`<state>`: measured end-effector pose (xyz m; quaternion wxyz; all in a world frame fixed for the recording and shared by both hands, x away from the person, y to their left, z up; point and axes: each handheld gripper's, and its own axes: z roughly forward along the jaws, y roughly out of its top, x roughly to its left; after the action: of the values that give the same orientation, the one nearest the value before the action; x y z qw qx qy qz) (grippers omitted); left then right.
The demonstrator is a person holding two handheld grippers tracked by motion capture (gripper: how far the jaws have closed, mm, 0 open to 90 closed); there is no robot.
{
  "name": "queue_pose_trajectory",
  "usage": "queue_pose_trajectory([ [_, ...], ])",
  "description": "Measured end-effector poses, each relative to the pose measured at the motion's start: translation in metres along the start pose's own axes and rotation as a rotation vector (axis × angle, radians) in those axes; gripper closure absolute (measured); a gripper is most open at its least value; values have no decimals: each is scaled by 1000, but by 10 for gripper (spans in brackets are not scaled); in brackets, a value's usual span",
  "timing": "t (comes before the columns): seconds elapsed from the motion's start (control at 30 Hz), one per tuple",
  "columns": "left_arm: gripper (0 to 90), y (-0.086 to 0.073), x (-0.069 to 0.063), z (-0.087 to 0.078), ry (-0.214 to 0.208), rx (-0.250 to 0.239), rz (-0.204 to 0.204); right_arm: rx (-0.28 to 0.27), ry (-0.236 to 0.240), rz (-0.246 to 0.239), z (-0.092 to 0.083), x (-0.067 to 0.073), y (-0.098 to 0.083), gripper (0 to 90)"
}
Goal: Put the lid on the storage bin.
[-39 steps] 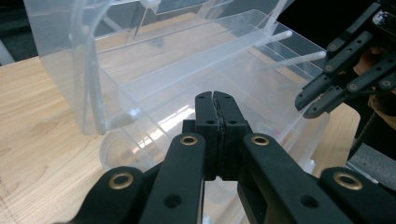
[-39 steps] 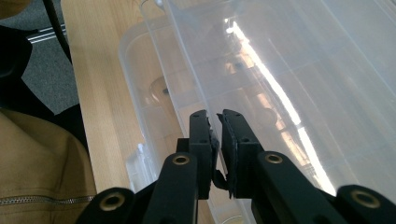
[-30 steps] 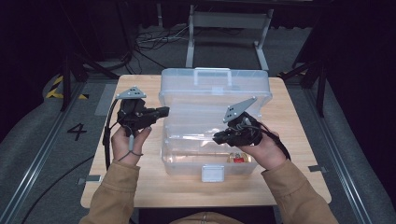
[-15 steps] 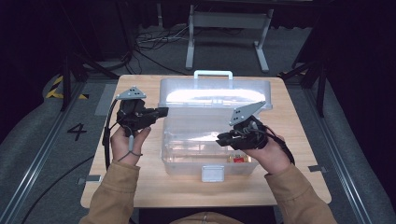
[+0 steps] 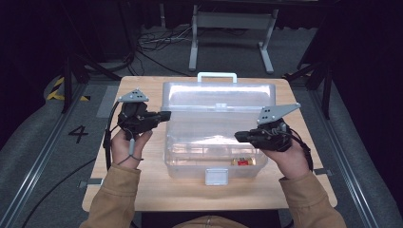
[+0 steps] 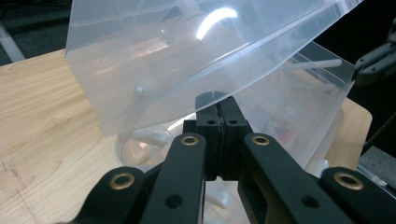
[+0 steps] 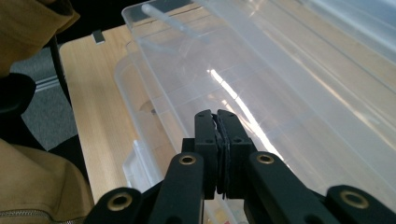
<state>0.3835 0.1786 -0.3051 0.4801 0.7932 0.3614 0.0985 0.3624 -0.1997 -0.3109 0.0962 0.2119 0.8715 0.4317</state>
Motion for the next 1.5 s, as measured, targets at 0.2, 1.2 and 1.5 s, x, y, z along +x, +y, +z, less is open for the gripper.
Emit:
queue_pose_trajectory([
  [0.2, 895, 0, 0, 0, -4, 8, 7, -77, -26, 52, -19, -10, -13, 893],
  [1.2, 893, -8, -1, -2, -55, 119, -7, -104, -71, 205, -48, -41, -44, 895],
  [1.5, 893, -8, -5, -2, -51, 175, 7, -79, -78, 225, -49, -42, -45, 895],
])
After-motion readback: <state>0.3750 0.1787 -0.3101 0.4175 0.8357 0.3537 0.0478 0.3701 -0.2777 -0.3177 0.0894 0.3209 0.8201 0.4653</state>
